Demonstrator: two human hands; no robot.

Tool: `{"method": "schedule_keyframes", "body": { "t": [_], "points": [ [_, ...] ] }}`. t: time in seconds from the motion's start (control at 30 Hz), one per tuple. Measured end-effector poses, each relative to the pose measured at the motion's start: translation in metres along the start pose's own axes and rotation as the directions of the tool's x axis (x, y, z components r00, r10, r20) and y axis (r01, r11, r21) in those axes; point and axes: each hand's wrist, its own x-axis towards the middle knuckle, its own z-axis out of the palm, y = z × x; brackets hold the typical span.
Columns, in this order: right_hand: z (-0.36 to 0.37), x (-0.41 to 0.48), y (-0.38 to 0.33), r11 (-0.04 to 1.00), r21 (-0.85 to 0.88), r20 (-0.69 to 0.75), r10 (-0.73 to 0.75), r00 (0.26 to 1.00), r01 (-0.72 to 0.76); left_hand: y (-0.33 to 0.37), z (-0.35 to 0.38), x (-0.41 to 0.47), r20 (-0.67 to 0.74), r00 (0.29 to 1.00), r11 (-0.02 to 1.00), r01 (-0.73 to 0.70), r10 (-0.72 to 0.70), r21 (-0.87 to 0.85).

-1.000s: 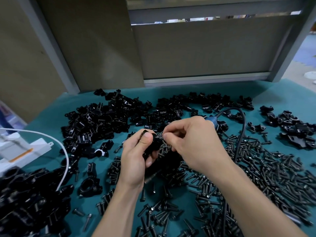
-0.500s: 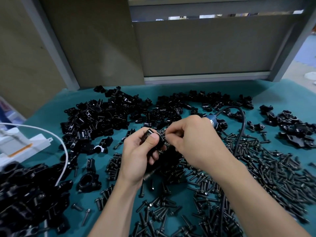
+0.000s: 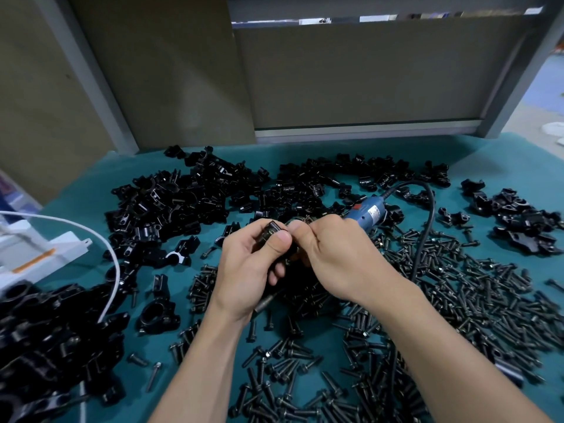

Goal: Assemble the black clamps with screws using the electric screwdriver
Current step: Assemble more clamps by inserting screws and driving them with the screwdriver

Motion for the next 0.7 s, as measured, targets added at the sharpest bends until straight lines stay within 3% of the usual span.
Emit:
{"method": "schedule_keyframes", "body": {
  "t": [0.13,0.23,0.4,0.6,0.7],
  "points": [
    [-0.008,0.001,0.003,0.995,0.066,0.029,-0.077,0.997,0.075,-0.001,-0.001,0.001,-0.048,0.999,1.000,-0.004,0.004,-0.009],
    [-0.007,0.003,0.001,0.996,0.077,0.023,-0.045,0.999,0.043,-0.002,-0.004,0.002,-0.052,0.999,1.000,0.001,-0.003,-0.025],
    [-0.009,0.007,0.002,0.996,-0.054,0.056,-0.062,0.997,0.065,-0.001,-0.008,0.002,0.008,1.000,1.000,-0.007,0.007,-0.001],
    [-0.014,0.004,0.009,0.984,0.117,0.104,-0.145,0.984,0.133,-0.003,-0.008,0.003,0.015,1.000,1.000,-0.006,0.006,0.015],
    [-0.006,0.005,0.009,0.987,0.075,0.061,-0.147,0.987,0.142,-0.003,-0.006,0.003,0.031,1.000,0.999,-0.006,0.005,0.035]
  ]
}}
